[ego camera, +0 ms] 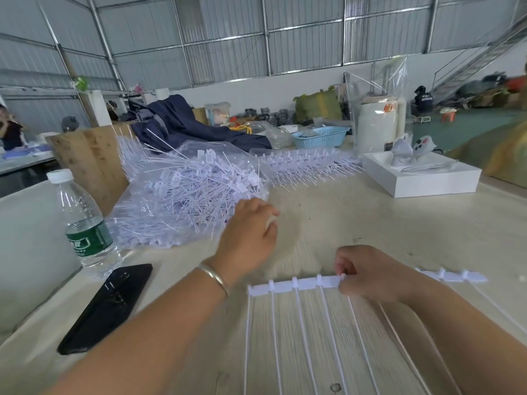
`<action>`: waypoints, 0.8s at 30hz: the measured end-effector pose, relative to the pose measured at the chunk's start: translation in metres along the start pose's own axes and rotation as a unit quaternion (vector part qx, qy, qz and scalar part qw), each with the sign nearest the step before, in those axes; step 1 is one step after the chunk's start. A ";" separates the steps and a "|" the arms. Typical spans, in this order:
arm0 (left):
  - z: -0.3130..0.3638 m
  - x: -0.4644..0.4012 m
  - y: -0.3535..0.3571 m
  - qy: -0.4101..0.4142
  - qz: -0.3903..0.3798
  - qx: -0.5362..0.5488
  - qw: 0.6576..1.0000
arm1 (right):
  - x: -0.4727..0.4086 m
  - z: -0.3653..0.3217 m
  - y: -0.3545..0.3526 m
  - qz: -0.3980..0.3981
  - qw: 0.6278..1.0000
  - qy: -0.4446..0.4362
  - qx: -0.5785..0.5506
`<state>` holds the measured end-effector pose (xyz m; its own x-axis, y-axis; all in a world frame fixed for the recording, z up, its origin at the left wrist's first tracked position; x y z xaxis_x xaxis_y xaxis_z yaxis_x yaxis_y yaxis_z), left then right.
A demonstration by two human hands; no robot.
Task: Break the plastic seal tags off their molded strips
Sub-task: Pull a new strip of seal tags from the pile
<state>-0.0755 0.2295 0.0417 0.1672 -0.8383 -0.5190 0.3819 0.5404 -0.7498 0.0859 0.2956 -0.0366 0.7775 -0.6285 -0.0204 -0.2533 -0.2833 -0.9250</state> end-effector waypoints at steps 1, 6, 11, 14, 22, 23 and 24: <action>0.004 0.006 0.012 -0.009 -0.027 0.031 0.999 | 0.000 -0.001 -0.006 0.017 1.000 -0.005 -0.012; -0.006 0.032 0.058 -0.209 -0.120 0.275 0.931 | 0.003 -0.005 -0.037 0.125 0.991 -0.034 -0.031; -0.022 0.030 0.051 -0.301 -0.060 0.337 0.890 | 0.005 0.004 -0.055 0.204 0.977 -0.032 0.060; -0.036 0.041 0.057 -0.320 -0.047 0.385 0.864 | 0.001 0.018 -0.049 0.189 0.979 -0.007 0.077; -0.034 0.047 0.060 -0.240 -0.003 0.396 0.886 | -0.001 0.017 -0.035 0.225 0.956 0.020 -0.187; -0.027 0.047 0.059 -0.224 -0.003 0.396 0.890 | -0.001 0.009 -0.033 0.229 0.957 0.006 -0.178; -0.020 0.046 0.058 -0.209 -0.003 0.403 0.891 | -0.003 0.003 -0.030 0.223 0.961 -0.006 -0.166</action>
<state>-0.0641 0.2235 -0.0342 0.4218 -0.8863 -0.1912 0.8848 0.4484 -0.1267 0.0930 0.3083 -0.0103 0.5550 -0.7337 -0.3921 -0.7307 -0.2047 -0.6513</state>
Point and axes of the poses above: each hand's wrist, its own x-axis away from the middle knuckle, its own y-axis out of the palm, z = x × y, the point moved 10 cm from there along -x, towards the middle knuckle, and after that the axes turned 10 degrees about x, right-handed, at the moved point
